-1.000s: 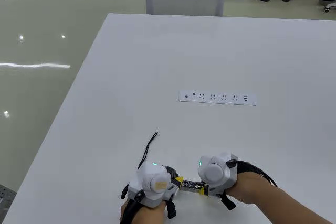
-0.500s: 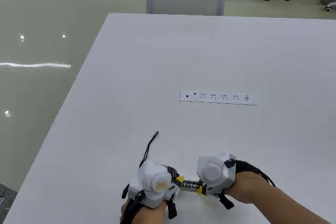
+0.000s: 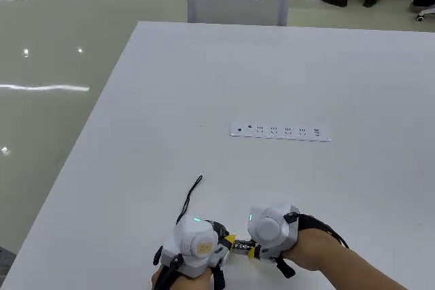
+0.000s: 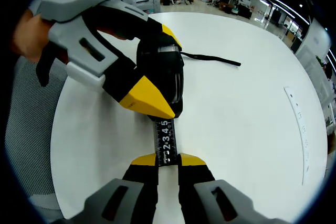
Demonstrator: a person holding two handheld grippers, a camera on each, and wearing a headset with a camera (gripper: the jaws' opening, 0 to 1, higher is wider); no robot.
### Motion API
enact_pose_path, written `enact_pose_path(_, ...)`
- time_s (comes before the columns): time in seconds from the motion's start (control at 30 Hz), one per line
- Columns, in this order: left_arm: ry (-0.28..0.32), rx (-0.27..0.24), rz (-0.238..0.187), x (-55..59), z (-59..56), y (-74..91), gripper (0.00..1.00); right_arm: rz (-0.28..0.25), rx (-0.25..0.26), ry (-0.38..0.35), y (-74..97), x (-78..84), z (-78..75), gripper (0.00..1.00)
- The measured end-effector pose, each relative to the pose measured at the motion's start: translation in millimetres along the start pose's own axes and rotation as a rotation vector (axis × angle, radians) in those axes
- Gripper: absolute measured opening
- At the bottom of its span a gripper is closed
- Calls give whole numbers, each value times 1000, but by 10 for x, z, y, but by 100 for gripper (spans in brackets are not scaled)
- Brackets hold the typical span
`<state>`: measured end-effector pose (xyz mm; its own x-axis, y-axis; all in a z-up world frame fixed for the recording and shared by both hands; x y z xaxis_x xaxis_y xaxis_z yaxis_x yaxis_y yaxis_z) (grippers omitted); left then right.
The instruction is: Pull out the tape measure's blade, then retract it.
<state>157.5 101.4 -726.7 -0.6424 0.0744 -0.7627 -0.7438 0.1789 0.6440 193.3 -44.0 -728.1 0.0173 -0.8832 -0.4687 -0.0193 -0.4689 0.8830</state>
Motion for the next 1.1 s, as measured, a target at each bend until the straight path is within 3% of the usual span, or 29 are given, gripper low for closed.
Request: enact_pose_path(1.1, 14, -5, 1, -54, -18, 54, 59, -27, 8, -14, -118, -117, -25, 13)
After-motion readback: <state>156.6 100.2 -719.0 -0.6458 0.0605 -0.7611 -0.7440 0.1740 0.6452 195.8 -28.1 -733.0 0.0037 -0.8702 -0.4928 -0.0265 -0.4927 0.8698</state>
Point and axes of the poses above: the centre of the closed fingertips' face, and the gripper's own axes: y roughly backward along the fingers, z roughly to its left, x roughly out of its underside, the point moved 9 cm from there along y, roughly backward along the fingers, and after that the axes turned 4 degrees about y, right-handed, at the moved point
